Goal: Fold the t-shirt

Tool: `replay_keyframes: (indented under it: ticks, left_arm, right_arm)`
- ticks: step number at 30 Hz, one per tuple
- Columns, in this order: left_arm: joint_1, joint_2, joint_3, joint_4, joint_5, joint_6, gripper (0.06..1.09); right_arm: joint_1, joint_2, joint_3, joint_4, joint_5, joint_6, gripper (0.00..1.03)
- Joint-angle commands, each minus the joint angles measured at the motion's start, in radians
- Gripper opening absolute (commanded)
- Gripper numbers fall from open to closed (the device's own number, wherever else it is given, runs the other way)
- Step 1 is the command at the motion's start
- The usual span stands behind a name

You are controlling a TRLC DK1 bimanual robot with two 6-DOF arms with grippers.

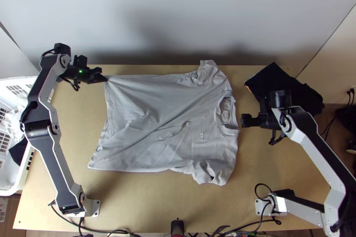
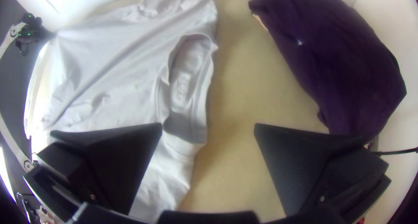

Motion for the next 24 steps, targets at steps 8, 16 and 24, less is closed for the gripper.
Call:
replay_keyframes:
  ticks: [8, 16, 24]
  left_arm:
    - [-0.027, -0.009, -0.034, 0.005, -0.011, 0.047, 0.09]
    - [-0.060, -0.029, -0.033, 0.028, -0.011, 0.048, 0.09]
    - [-0.071, -0.050, -0.028, 0.060, -0.011, 0.033, 0.09]
  right_arm:
    - [0.145, 0.250, 0.271, 0.153, -0.004, 0.038, 0.98]
    - [0.090, 0.662, 0.696, 0.071, -0.053, 0.043, 0.98]
    - [0.029, 0.975, 1.148, -0.087, -0.113, 0.057, 0.98]
